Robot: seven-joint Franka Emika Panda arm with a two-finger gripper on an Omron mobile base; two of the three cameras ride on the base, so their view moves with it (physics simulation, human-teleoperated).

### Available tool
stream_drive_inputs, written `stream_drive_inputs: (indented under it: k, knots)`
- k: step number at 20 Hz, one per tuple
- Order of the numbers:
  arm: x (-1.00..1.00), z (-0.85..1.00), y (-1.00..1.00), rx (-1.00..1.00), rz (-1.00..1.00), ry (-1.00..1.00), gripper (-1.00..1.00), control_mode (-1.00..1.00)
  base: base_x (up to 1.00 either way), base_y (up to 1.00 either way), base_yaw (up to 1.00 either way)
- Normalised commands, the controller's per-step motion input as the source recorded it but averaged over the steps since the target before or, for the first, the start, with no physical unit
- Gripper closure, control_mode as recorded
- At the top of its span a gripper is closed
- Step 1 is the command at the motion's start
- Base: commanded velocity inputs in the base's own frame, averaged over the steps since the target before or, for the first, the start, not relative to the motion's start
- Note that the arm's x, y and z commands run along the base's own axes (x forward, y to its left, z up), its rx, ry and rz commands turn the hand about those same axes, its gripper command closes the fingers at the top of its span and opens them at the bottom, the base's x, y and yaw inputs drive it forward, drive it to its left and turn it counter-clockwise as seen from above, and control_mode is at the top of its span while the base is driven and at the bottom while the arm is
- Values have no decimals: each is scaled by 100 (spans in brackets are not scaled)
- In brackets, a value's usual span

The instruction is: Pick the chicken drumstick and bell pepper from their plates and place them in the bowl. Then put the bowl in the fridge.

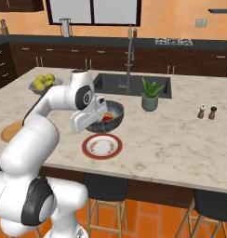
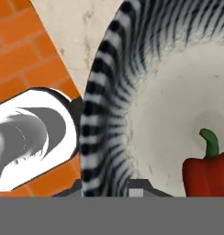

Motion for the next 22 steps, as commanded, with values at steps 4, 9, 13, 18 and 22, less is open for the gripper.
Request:
stream_drive_inputs:
  k: [4,9,13,18,22]
  knots:
    - [-60,32,20,0,15,21,100,-100,0,0,0]
    - [-29,24,-4,7,0,14,100,-100,0,0,0]
    - [-24,0,-6,16,0,0,100,-100,0,0,0]
    - [-32,-6,0,0,0,-6,100,-100,0,0,0]
    - [-8,0,2,-6,0,0,100,-100,0,0,0]
